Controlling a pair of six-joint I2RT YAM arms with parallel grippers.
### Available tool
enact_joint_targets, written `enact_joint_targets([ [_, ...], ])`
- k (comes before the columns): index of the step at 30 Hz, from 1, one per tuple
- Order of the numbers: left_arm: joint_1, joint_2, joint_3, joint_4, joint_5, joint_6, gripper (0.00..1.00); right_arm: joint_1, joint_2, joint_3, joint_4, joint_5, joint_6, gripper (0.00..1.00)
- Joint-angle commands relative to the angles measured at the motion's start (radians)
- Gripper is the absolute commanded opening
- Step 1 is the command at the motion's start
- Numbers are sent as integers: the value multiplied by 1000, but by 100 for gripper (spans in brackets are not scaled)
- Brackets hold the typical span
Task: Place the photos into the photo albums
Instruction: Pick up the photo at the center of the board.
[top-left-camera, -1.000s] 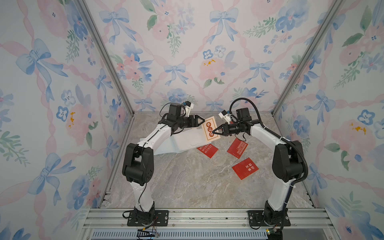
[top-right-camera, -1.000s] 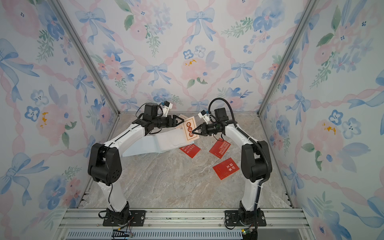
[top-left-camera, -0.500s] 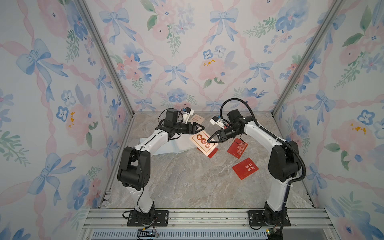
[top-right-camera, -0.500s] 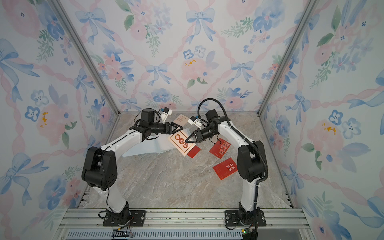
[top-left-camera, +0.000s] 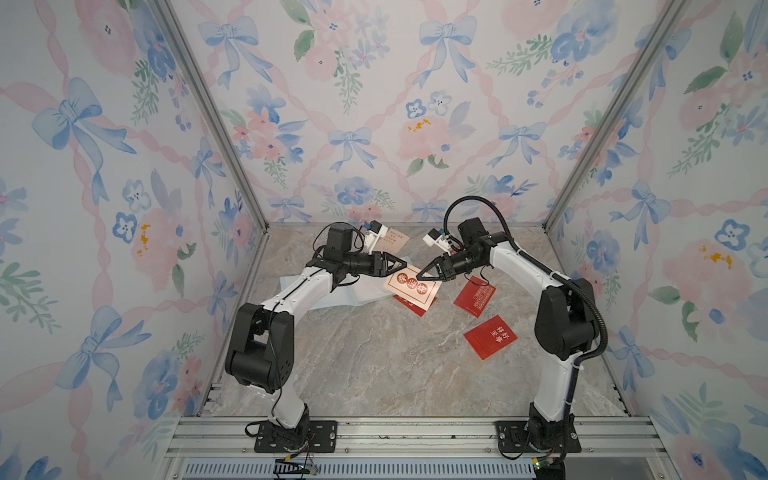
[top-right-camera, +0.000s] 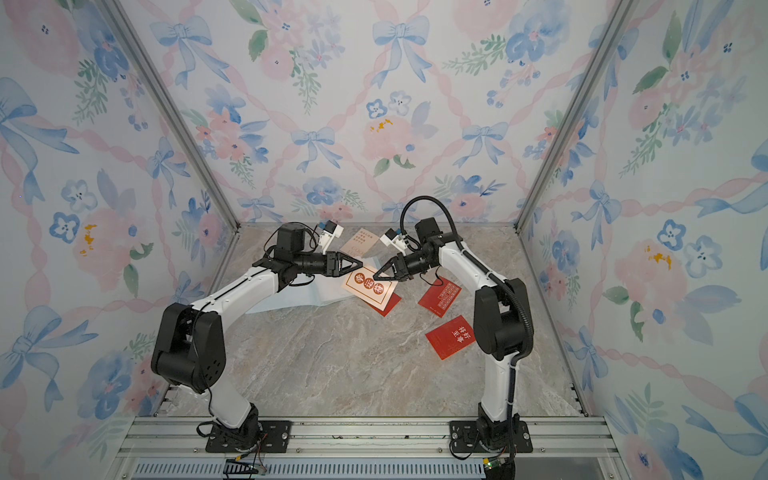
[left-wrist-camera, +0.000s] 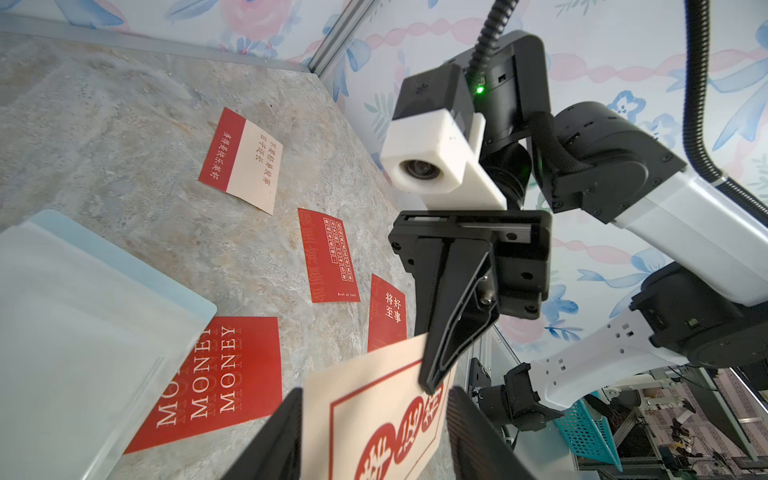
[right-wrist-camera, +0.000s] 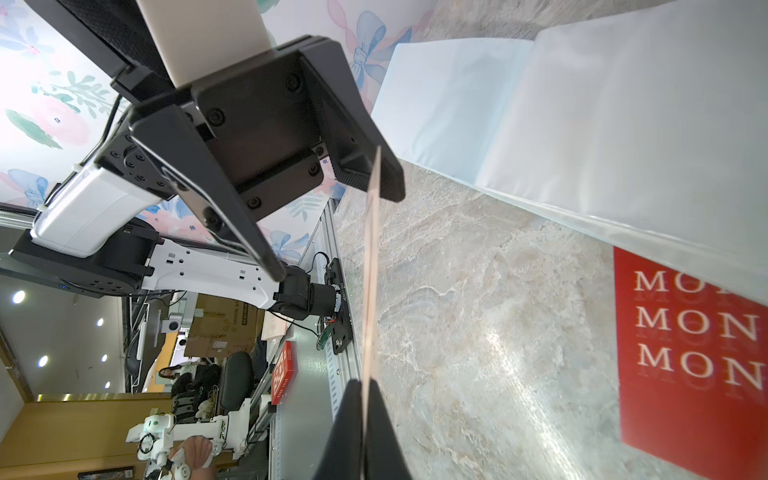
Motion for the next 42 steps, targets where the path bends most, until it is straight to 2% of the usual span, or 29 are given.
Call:
enact_joint_targets([
  [1, 8, -8, -23, 5, 18, 21, 55, -8, 16, 12, 78, -23, 57, 3],
  [2, 8, -7, -27, 5, 21, 21, 55, -6, 17, 11, 92, -26, 66, 0],
  [6, 9, -5, -32, 5, 15, 28, 55, 7, 24, 29, 62, -34, 36, 0],
  [9, 9, -1, -33, 6, 23, 25, 48, 4, 36, 37, 65, -34, 39, 0],
  [11, 9, -2, -35, 4, 24, 27, 40, 1, 41, 35, 91, -34, 61, 0],
  [14, 9, 6, -32, 4, 25, 26, 12, 1, 47, 33, 126, -33, 92, 0],
  [16, 9, 9, -30, 4, 21, 22, 0, 1, 46, 23, 176, -28, 136, 0],
  [17, 13, 8, -30, 4, 13, 20, 0, 1, 41, 13, 215, -23, 167, 0],
  [18, 17, 8, -30, 5, 5, 19, 0, -1, 37, -2, 258, -17, 200, 5],
  [21, 39, 1, -32, 8, -69, -4, 0, -28, 9, -107, 566, 14, 442, 35],
  [23, 67, -18, -61, 77, -150, -97, 0, -71, -13, -244, 972, 50, 773, 47],
  [24, 80, -35, -107, 183, -159, -186, 0, -93, -12, -307, 1180, 69, 926, 49],
  [26, 105, -84, -240, 525, -144, -415, 0, -142, 33, -415, 1646, 128, 1296, 52],
  [28, 105, -114, -289, 648, -186, -505, 0, -154, 141, -424, 2054, 160, 1616, 52],
  [29, 96, -117, -282, 650, -190, -508, 0, -150, 202, -401, 2167, 176, 1725, 52],
  [34, 73, -125, -268, 662, -206, -532, 0, -85, 253, -382, 2162, 203, 1692, 52],
  [42, 85, -159, -304, 763, -288, -643, 0, -39, 187, -368, 2049, 216, 1590, 52],
])
